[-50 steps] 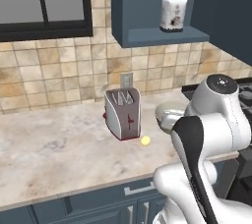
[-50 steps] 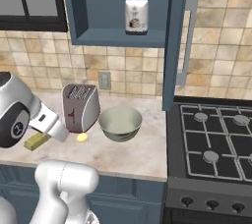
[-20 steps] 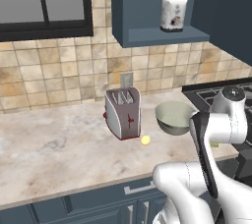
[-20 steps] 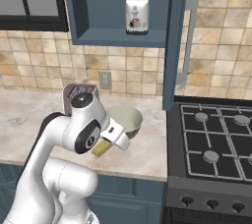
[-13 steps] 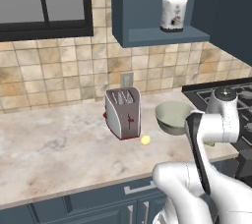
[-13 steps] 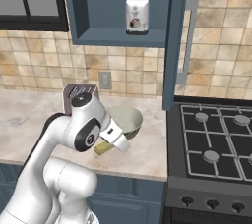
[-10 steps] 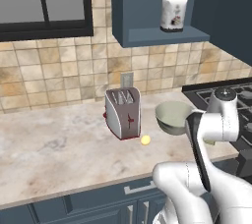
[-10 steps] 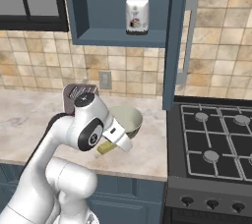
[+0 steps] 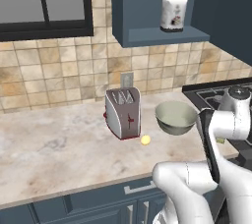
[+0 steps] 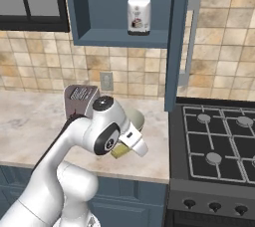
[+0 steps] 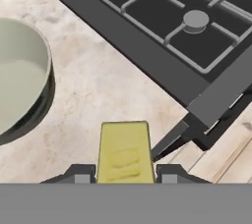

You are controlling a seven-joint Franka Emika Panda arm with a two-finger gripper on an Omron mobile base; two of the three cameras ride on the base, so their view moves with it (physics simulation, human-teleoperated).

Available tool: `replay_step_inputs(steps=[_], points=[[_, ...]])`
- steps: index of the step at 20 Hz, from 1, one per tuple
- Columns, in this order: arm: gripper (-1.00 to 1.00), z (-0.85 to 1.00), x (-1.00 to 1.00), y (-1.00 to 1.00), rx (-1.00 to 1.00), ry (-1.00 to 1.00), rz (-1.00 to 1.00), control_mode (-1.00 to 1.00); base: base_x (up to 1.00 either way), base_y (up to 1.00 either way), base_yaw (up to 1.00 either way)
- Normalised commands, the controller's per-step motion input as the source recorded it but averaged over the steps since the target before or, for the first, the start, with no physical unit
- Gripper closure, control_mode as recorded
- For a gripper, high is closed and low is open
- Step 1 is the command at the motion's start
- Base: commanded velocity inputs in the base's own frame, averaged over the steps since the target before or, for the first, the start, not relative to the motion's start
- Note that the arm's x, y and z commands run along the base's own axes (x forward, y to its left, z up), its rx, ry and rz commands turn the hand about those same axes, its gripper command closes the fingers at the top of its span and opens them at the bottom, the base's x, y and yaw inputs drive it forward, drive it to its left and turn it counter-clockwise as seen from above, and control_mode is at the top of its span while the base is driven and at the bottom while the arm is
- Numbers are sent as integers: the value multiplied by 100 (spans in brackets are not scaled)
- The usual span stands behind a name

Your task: Pick the egg and butter from the fridge and place them by the bowl for mixing.

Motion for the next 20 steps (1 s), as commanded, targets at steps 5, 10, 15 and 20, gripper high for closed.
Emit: replay_step_inputs(steps=[5, 10, 15, 20], points=[[100, -32, 30, -28, 0, 0, 0, -100, 0, 0, 0], [100, -37, 12, -3, 0, 0, 0, -100, 0, 0, 0], [100, -1, -19, 32, 0, 0, -6, -100, 0, 0, 0], [100, 0, -5, 36, 0, -2, -18, -100, 0, 0, 0]])
